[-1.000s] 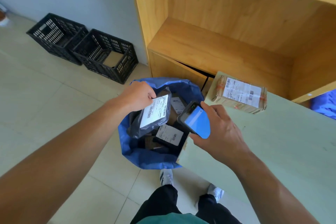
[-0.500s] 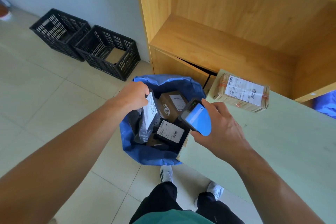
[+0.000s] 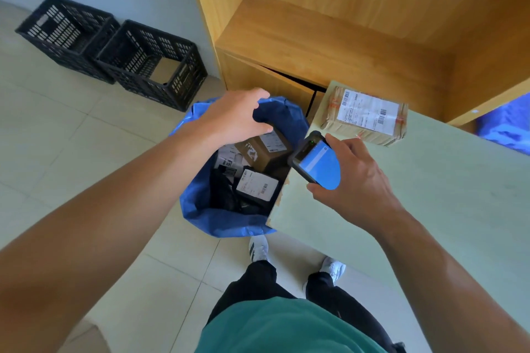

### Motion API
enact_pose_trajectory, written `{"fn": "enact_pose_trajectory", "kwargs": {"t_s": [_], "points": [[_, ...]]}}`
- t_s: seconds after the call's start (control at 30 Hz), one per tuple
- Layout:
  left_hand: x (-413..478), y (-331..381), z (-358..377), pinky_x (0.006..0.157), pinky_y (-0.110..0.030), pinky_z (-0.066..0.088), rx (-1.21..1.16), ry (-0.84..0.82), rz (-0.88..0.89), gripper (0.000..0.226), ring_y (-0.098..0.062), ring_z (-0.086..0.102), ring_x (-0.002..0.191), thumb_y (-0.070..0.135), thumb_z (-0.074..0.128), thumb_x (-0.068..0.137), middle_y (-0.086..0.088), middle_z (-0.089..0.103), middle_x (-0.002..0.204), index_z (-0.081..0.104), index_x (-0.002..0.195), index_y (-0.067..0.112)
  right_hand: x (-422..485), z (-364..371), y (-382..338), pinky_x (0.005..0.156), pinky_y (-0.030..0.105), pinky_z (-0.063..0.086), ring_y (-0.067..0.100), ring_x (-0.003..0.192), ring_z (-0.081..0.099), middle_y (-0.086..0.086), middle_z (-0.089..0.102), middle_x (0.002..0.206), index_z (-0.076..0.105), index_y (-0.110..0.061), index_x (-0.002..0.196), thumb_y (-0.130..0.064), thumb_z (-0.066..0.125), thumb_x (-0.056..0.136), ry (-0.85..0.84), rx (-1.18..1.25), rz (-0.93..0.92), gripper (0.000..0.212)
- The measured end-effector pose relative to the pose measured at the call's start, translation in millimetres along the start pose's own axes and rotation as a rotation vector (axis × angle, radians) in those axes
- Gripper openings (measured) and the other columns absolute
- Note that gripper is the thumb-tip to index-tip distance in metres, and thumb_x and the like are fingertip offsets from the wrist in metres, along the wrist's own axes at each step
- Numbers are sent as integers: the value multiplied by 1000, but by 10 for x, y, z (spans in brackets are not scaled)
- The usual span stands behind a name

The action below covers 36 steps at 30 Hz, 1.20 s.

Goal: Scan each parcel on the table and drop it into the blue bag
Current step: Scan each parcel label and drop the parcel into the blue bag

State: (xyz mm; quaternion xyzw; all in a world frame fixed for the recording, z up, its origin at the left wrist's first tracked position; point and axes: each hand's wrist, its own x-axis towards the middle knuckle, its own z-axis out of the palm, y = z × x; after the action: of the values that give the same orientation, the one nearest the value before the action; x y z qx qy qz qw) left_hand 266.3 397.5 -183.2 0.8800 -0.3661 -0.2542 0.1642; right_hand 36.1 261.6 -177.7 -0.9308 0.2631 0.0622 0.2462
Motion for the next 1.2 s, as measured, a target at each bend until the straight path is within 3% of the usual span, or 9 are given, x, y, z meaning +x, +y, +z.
{"fn": "enact_pose_trajectory", "kwargs": {"t_s": [0.2, 0.33, 0.47, 0.6, 0.77, 0.97, 1.07, 1.13, 1.2], "points": [[519, 555, 342, 110, -39, 40, 26, -29, 206, 86, -24, 42, 142, 43, 79, 85, -3, 45, 157, 35, 157, 25, -61, -192, 481, 84, 37, 47, 24, 114, 51, -3, 42, 131, 32, -29, 148, -47, 78, 70, 66, 40, 109, 93], [909, 947, 653, 107, -45, 43, 78, -72, 330, 88, -27, 47, 135, 43, 79, 82, -5, 51, 149, 34, 156, 26, -68, -269, 840, 81, 36, 45, 25, 112, 52, -4, 42, 129, 32, -30, 147, -46, 79, 69, 104, 68, 184, 92], [1336, 1254, 932, 110, -44, 35, 200, -82, 418, 92, -34, 41, 136, 43, 80, 81, -8, 47, 149, 32, 157, 22, 10, -361, 1180, 80, 36, 47, 23, 109, 53, -5, 42, 127, 32, -31, 146, -46, 79, 69, 136, 84, 246, 91], [1800, 1409, 1165, 117, -50, 28, 263, -146, 425, 109, -34, 18, 150, 51, 83, 77, -11, 22, 164, 20, 162, 27, 144, -443, 1517, 77, 37, 49, 23, 103, 54, -6, 42, 123, 33, -32, 144, -45, 80, 66, 180, 101, 280, 92], [2115, 1373, 1494, 121, -60, 22, 470, -220, 360, 121, -41, 1, 155, 60, 84, 69, -17, 2, 169, 13, 163, 29, 268, -543, 1780, 76, 37, 51, 22, 100, 55, -8, 41, 121, 31, -33, 144, -47, 79, 64, 199, 109, 305, 94], [2250, 1362, 1644, 114, -67, 34, 512, -157, 267, 133, -48, 10, 151, 55, 91, 63, -21, 6, 166, 6, 162, 34, 215, -703, 1955, 77, 35, 49, 18, 99, 53, -10, 40, 123, 30, -32, 147, -50, 76, 65, 180, 85, 321, 96], [2277, 1384, 1600, 110, -60, 40, 488, -181, 208, 136, -45, 15, 148, 57, 90, 64, -19, 16, 161, -2, 162, 37, 175, -786, 2041, 78, 34, 49, 17, 99, 52, -10, 39, 123, 28, -32, 148, -50, 76, 66, 163, 67, 339, 96], [2210, 1404, 1567, 101, -52, 48, 474, -147, 218, 132, -38, 26, 136, 58, 88, 64, -14, 29, 149, 1, 162, 36, 150, -846, 2065, 79, 33, 48, 16, 100, 51, -11, 38, 123, 26, -33, 148, -51, 75, 67, 153, 63, 342, 97], [2118, 1466, 1470, 103, -49, 46, 446, -115, 244, 129, -35, 28, 132, 60, 85, 65, -11, 31, 146, 4, 162, 35, 128, -921, 2046, 80, 32, 48, 15, 100, 51, -11, 38, 124, 26, -32, 149, -52, 75, 67, 154, 60, 333, 97]]}}
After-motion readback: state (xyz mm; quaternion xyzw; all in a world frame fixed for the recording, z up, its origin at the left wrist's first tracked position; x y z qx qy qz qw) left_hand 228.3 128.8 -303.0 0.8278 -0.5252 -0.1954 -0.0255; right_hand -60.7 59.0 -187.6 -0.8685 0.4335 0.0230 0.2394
